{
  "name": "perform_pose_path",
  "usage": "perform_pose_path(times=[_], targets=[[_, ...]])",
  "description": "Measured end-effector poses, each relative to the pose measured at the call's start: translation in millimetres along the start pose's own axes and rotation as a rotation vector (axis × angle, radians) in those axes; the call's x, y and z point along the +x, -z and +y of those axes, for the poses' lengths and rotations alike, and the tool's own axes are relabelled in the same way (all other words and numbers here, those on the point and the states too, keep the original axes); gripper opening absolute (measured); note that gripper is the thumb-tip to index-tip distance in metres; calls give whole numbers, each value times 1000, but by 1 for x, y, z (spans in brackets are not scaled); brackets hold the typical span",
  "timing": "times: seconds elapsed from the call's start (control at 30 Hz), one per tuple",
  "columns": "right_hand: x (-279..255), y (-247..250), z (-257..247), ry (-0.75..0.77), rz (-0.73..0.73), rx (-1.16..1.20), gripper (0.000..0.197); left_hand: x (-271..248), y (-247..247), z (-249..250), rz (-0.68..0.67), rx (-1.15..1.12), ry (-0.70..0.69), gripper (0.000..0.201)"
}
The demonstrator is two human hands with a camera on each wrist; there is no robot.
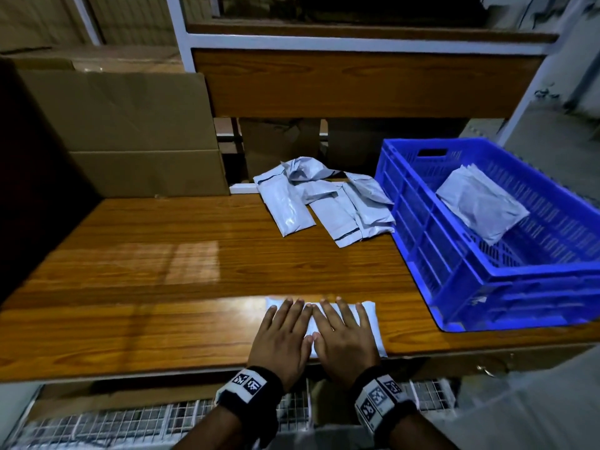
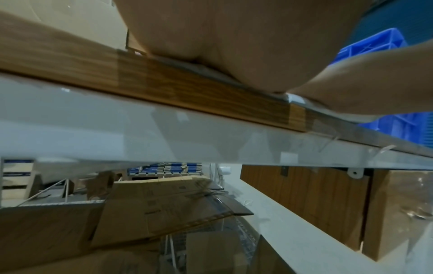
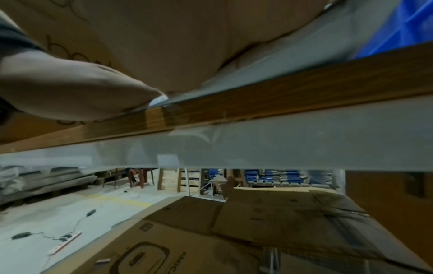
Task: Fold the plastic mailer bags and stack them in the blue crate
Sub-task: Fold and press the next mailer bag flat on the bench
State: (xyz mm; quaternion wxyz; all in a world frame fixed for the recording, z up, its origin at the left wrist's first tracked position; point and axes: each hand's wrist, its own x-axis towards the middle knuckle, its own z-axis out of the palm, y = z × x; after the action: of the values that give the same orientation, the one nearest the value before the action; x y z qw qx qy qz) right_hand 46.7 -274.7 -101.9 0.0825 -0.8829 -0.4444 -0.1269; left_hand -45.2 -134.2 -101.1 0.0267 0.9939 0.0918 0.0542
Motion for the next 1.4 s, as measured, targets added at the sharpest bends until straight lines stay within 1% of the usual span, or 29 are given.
perform_pose_path(times=[0.13, 0.3, 0.43, 0.53, 0.57, 0.63, 0.7, 0.8, 0.97, 1.07, 1.17, 1.23, 1.33, 1.4], targets=[[1, 1, -2, -19, -45, -24, 51, 1, 0, 1, 18, 7, 1, 55], [2, 3, -6, -41, -103, -25, 55, 3, -1, 3, 7, 8, 2, 55], [-1, 10, -6, -51, -134, 16, 52, 5, 5, 2, 1, -6, -8, 55], [0, 16, 2, -49, -197, 63, 51, 9, 17, -5, 25, -49, -22, 55], [1, 18, 5, -52, -205, 73, 53, 11, 20, -7, 46, -71, -20, 53], [1, 22, 14, -68, -242, 87, 62, 12, 21, -10, 63, -94, -2, 52], [-1, 21, 19, -78, -241, 77, 64, 12, 15, -11, 41, -78, 7, 55], [-4, 15, 19, -67, -207, 64, 57, 9, 6, -12, 40, -68, 6, 58], [-7, 10, 13, -62, -76, 75, 53, 9, 3, -12, 50, -63, 0, 56], [-7, 8, 7, -74, -93, 35, 55, 9, 3, -14, 60, -62, -12, 54], [-6, 9, 12, -64, -167, 76, 57, 10, 9, -14, 20, -64, -1, 56], [-4, 15, 20, -72, -243, 107, 65, 10, 10, -15, 11, -80, -3, 63], [-5, 19, 33, -35, -208, 130, 87, 9, 8, -22, 13, -99, 1, 76], [-9, 19, 41, -51, -229, 147, 99, 7, 7, -27, 25, -95, 15, 78]])
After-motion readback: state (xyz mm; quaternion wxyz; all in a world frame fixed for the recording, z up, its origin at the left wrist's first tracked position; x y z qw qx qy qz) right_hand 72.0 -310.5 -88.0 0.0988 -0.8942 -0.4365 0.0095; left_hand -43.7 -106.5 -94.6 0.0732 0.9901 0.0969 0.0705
